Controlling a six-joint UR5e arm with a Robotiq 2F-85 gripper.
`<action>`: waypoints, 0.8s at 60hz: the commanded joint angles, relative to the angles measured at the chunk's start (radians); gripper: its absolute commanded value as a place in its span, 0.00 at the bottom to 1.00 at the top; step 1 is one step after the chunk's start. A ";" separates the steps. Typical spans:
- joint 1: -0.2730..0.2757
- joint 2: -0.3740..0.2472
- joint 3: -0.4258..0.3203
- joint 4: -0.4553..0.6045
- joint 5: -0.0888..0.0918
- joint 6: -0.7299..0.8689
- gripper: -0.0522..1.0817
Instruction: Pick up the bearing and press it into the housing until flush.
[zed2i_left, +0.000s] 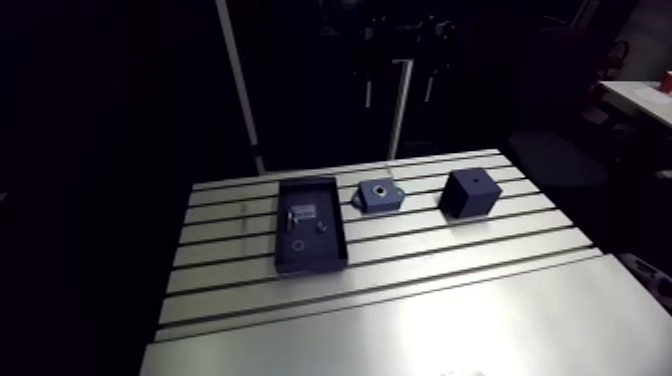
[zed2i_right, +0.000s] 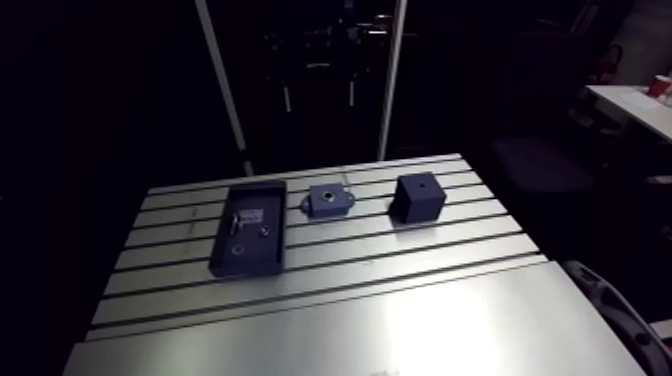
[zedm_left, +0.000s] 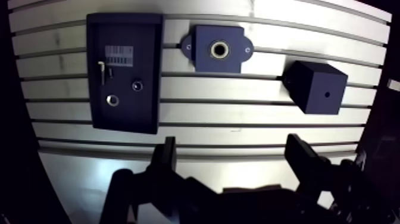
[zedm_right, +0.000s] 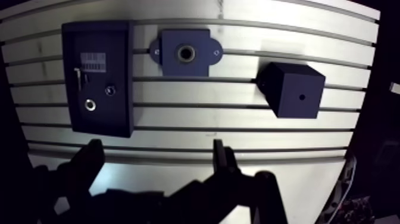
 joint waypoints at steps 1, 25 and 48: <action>0.005 -0.162 -0.034 0.147 0.016 0.008 0.05; 0.000 -0.220 -0.005 0.147 0.020 0.009 0.05; -0.001 -0.264 0.054 0.136 0.028 0.015 0.05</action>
